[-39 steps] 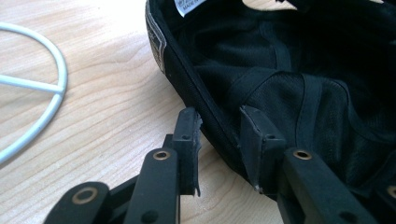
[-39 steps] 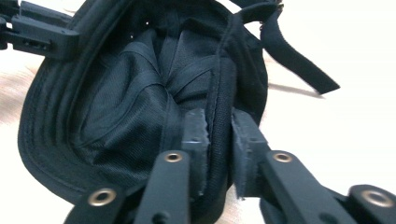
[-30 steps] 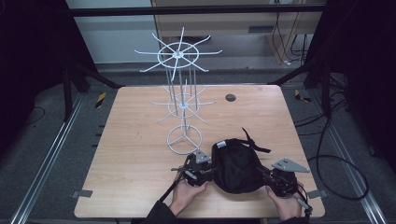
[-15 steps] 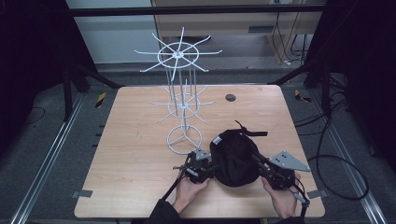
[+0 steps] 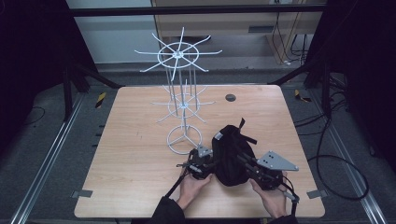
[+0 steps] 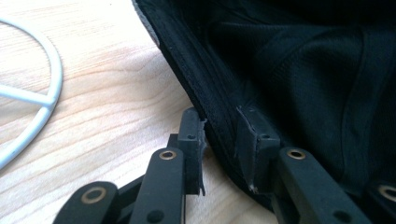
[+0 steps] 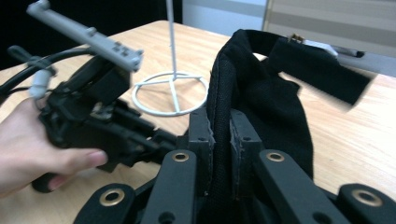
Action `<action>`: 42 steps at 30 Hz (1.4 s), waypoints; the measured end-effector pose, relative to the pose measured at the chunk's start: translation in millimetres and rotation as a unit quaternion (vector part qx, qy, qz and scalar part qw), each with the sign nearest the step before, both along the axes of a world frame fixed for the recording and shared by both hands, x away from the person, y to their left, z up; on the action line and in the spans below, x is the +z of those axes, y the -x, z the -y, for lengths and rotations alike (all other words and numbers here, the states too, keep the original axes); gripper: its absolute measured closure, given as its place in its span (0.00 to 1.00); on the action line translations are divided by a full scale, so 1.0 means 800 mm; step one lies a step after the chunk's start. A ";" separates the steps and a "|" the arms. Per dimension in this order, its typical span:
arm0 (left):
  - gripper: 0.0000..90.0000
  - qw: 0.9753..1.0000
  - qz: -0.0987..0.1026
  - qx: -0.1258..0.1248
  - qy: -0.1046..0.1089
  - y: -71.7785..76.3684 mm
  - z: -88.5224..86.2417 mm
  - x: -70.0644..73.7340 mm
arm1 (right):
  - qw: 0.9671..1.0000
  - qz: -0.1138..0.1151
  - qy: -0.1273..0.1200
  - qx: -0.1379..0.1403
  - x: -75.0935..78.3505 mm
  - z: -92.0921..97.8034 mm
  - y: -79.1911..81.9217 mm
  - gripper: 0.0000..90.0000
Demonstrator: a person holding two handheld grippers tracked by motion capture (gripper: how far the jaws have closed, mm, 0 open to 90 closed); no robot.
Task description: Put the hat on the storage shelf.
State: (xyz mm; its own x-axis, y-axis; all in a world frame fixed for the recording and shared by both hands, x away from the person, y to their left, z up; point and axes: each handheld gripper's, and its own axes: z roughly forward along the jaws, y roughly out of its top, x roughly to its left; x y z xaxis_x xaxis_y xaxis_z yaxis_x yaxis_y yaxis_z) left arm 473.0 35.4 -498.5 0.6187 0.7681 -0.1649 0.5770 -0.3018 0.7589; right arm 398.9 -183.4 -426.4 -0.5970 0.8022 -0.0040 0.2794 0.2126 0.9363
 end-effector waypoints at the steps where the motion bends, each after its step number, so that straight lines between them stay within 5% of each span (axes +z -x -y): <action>1: 0.79 1.000 0.000 -0.001 0.004 -0.001 0.001 0.000 | 1.000 -0.002 0.001 0.005 -0.001 -0.001 0.001 0.91; 14: 0.78 1.000 -0.002 -0.019 0.020 -0.011 -0.008 0.003 | 0.999 -0.024 0.028 0.004 -0.020 -0.003 0.003 0.91; 21: 0.67 0.999 -0.002 -0.030 0.014 -0.007 -0.027 0.014 | 0.998 -0.035 0.060 -0.006 -0.031 -0.008 0.005 0.91; 27: 0.62 0.999 0.026 -0.034 0.032 0.008 -0.046 0.046 | 0.997 -0.032 0.068 -0.004 -0.033 -0.010 0.005 0.91; 33: 0.58 0.995 0.057 -0.054 0.060 0.016 -0.034 0.082 | 0.997 -0.035 0.064 0.000 -0.035 -0.011 0.007 0.91; 42: 0.55 0.992 0.042 -0.063 0.097 0.003 -0.005 0.104 | 0.997 -0.038 0.061 0.004 -0.035 -0.013 0.007 0.91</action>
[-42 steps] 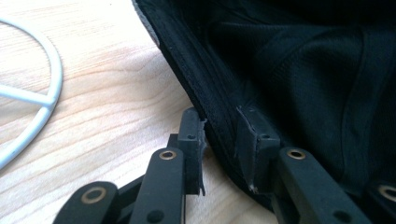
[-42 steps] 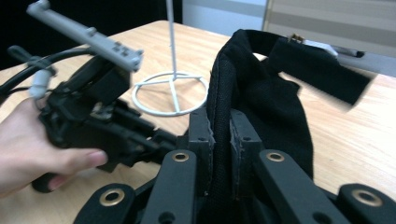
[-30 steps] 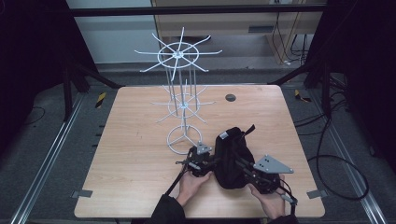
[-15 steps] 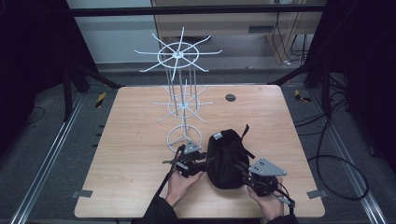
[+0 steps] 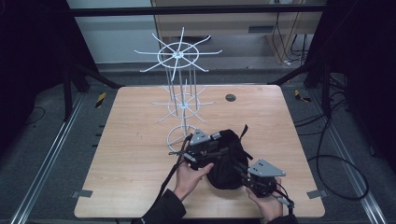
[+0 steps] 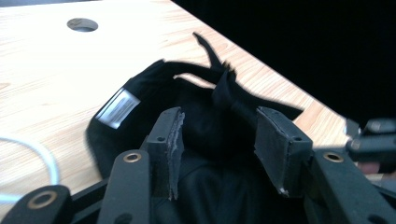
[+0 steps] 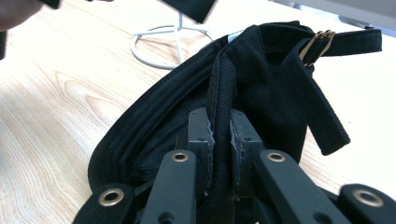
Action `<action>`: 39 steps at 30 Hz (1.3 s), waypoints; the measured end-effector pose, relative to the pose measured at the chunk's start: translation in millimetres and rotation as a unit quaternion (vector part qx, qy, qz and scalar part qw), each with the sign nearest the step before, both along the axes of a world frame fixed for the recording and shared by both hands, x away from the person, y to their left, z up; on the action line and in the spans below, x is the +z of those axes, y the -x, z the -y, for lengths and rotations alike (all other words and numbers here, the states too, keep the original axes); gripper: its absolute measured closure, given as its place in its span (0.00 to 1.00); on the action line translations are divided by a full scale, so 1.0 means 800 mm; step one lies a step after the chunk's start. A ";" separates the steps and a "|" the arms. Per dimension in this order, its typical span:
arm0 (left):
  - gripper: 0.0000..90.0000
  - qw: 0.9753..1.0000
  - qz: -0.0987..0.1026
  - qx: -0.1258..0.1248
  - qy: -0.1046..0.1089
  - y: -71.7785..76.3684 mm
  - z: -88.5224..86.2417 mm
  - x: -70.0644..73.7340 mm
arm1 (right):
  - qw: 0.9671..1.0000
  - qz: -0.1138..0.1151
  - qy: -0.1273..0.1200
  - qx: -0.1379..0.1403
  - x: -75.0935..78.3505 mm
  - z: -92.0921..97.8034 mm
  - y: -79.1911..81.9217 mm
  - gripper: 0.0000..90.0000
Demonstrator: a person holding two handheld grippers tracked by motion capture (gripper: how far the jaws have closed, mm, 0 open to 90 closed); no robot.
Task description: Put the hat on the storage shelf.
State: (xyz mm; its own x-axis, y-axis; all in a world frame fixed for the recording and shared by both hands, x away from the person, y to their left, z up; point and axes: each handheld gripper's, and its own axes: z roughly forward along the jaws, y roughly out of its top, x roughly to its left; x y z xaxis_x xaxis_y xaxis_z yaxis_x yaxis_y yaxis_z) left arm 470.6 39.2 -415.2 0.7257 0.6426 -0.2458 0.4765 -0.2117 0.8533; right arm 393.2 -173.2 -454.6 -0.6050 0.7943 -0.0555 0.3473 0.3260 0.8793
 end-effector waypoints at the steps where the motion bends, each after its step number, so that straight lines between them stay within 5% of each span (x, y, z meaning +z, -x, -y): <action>1: 0.54 1.000 -0.005 -0.004 -0.002 -0.004 0.008 0.000 | 1.000 0.000 -0.001 0.000 0.000 0.000 0.000 0.91; 10: 0.51 0.999 -0.029 -0.014 -0.018 -0.014 0.038 -0.011 | 1.000 0.000 0.002 0.009 -0.001 -0.001 0.000 0.91; 16: 0.66 0.998 -0.057 -0.017 -0.036 -0.021 0.048 -0.022 | 1.000 -0.002 0.004 0.012 -0.002 -0.002 0.000 0.91; 22: 0.79 0.998 -0.055 -0.020 -0.035 -0.018 0.050 -0.019 | 1.000 -0.015 -0.017 0.020 -0.001 0.001 0.001 0.82; 24: 0.81 0.998 -0.052 -0.017 -0.038 -0.017 0.048 -0.017 | 0.999 -0.015 -0.026 0.025 0.001 0.003 0.002 0.78; 27: 0.86 0.999 -0.042 -0.016 -0.029 -0.015 0.043 -0.008 | 0.997 -0.007 -0.070 0.036 0.013 0.017 0.009 0.68; 31: 0.90 0.999 -0.027 -0.014 -0.023 -0.013 0.035 0.008 | 0.993 0.017 -0.114 0.022 0.026 0.046 0.021 0.65; 35: 0.91 1.000 -0.012 -0.018 -0.018 -0.008 0.030 0.023 | 0.992 0.022 -0.122 -0.008 0.026 0.066 0.019 0.64; 39: 0.91 0.999 0.014 -0.029 -0.003 0.005 0.024 0.046 | 0.992 -0.001 -0.121 -0.025 0.014 0.074 0.010 0.61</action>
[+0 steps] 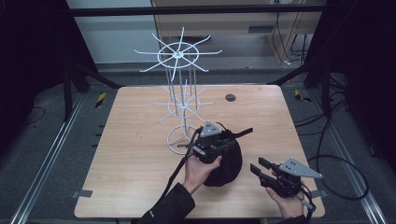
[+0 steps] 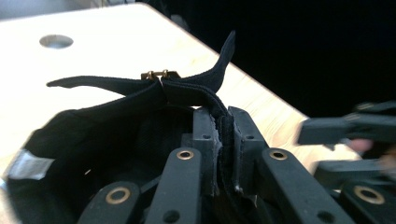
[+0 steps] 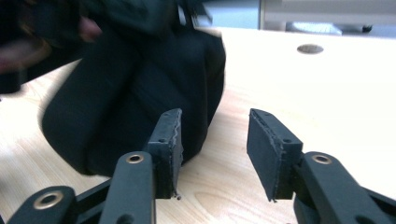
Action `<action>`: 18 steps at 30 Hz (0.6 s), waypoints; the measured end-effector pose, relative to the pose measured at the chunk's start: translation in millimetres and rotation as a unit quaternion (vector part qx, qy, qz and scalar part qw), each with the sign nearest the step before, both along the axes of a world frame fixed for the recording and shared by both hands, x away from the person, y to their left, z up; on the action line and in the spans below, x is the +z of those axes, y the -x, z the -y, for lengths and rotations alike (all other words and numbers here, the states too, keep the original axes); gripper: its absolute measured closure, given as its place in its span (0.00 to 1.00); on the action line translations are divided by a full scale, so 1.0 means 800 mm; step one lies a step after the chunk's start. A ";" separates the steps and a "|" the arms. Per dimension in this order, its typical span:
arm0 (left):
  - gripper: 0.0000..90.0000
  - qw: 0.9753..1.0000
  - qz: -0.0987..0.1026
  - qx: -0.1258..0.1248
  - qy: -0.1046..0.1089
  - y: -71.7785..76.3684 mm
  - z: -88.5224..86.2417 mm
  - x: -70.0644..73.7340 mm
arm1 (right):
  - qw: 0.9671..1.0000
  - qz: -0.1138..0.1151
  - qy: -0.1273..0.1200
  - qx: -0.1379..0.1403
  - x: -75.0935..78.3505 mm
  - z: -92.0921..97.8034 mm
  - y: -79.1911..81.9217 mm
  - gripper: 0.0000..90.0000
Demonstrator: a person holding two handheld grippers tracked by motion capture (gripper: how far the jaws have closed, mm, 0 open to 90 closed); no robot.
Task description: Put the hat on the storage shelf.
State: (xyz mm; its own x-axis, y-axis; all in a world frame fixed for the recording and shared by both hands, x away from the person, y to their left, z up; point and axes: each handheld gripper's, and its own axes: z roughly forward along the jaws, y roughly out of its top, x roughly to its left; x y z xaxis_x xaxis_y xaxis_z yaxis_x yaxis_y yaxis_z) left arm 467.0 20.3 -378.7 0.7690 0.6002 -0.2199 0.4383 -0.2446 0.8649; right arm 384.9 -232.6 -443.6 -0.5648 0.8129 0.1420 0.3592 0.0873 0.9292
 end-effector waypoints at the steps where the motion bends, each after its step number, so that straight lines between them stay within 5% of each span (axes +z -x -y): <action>1: 0.91 1.000 0.000 0.000 0.000 0.000 0.000 0.000 | 1.000 0.000 0.000 0.000 0.000 0.000 0.000 0.61; 5: 0.91 0.999 0.034 -0.015 0.017 0.015 0.000 0.024 | 1.000 -0.004 -0.005 0.021 -0.003 -0.009 -0.003 0.55; 11: 0.92 0.998 0.047 -0.024 0.014 0.021 0.005 0.030 | 0.999 0.000 -0.016 0.040 -0.002 -0.017 -0.006 0.51; 18: 0.91 0.998 0.047 -0.041 0.022 0.021 0.007 0.029 | 0.997 -0.014 -0.032 0.065 -0.003 -0.019 -0.015 0.87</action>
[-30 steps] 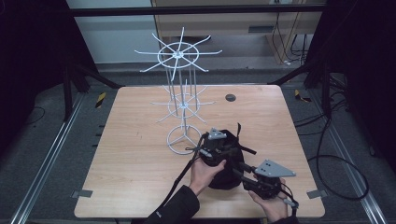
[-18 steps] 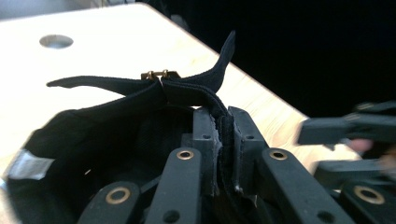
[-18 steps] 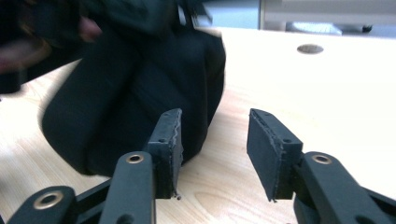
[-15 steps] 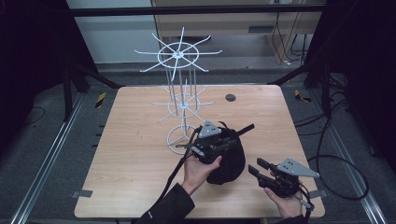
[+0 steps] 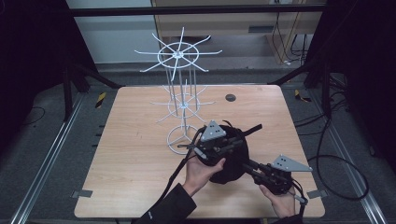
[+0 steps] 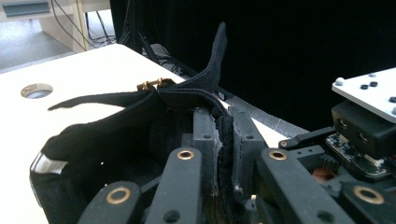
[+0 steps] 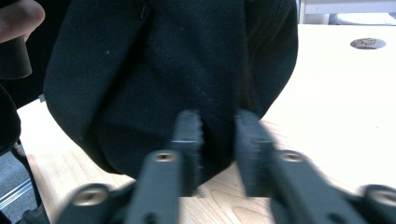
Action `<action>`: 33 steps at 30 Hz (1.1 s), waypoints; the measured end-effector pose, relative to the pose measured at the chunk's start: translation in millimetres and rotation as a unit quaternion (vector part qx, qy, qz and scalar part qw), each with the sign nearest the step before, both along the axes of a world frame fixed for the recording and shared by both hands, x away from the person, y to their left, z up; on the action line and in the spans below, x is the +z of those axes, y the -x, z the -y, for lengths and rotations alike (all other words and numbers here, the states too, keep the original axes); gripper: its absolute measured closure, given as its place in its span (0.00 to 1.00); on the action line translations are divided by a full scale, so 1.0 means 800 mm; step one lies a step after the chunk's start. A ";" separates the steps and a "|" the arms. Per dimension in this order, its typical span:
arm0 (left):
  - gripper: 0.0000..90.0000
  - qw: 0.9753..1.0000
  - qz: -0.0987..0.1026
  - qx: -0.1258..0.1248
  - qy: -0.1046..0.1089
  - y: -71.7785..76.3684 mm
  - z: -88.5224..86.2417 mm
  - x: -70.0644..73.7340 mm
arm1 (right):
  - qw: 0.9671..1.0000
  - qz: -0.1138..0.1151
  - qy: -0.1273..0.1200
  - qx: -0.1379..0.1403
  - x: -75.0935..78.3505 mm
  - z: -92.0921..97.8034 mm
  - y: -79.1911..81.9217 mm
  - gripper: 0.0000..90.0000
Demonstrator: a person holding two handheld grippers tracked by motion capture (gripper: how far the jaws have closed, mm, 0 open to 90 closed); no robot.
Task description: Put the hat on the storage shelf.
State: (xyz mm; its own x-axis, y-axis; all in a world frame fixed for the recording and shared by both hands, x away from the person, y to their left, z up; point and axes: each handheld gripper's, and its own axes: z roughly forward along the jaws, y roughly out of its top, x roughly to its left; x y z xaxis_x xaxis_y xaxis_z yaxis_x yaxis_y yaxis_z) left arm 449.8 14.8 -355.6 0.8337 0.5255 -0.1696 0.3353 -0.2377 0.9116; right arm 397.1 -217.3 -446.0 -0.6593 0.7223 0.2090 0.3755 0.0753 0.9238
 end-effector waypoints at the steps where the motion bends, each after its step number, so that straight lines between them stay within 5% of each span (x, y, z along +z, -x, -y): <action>1: 0.91 1.000 0.000 -0.001 0.002 0.000 -0.001 0.000 | 1.000 -0.002 -0.003 0.002 0.001 0.000 0.000 0.91; 7: 0.88 1.000 -0.001 0.002 0.007 -0.003 -0.005 0.000 | 1.000 0.006 0.016 -0.008 0.014 0.001 0.005 0.97; 15: 0.58 1.000 0.011 0.012 -0.008 0.001 -0.016 -0.005 | 0.996 0.027 0.080 -0.037 0.034 0.009 0.011 0.98; 16: 0.57 1.000 0.021 0.014 -0.013 0.008 -0.026 -0.010 | 0.993 0.028 0.104 -0.049 0.039 0.011 0.012 0.98; 21: 0.50 0.999 0.032 0.023 -0.030 0.018 -0.048 -0.014 | 0.986 0.031 0.147 -0.071 0.050 0.018 0.015 0.98; 23: 0.48 0.998 0.032 0.032 -0.037 0.023 -0.065 -0.015 | 0.984 0.033 0.159 -0.076 0.054 0.020 0.014 0.98; 24: 0.47 0.998 0.033 0.042 -0.042 0.026 -0.081 -0.015 | 0.980 0.033 0.177 -0.084 0.060 0.022 0.014 0.98; 27: 0.45 0.997 0.038 0.055 -0.049 0.031 -0.101 -0.016 | 0.977 0.032 0.188 -0.090 0.064 0.023 0.013 0.98; 28: 0.45 0.995 0.036 0.072 -0.054 0.036 -0.125 -0.020 | 0.974 0.030 0.205 -0.097 0.069 0.024 0.013 0.98; 31: 0.44 0.994 0.032 0.085 -0.058 0.040 -0.144 -0.025 | 0.970 0.031 0.218 -0.099 0.072 0.023 0.012 0.98; 33: 0.44 0.992 0.028 0.104 -0.060 0.046 -0.171 -0.034 | 0.965 0.027 0.240 -0.098 0.074 0.020 0.012 0.98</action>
State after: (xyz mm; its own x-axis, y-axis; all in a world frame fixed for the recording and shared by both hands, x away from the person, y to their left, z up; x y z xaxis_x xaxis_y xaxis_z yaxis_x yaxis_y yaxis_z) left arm 413.2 151.6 -383.1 0.7108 0.7016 -0.0514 0.3385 -0.2771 0.8992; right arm 387.7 -232.9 -386.6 -0.5014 0.8390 -0.2114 0.3786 0.4324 0.8183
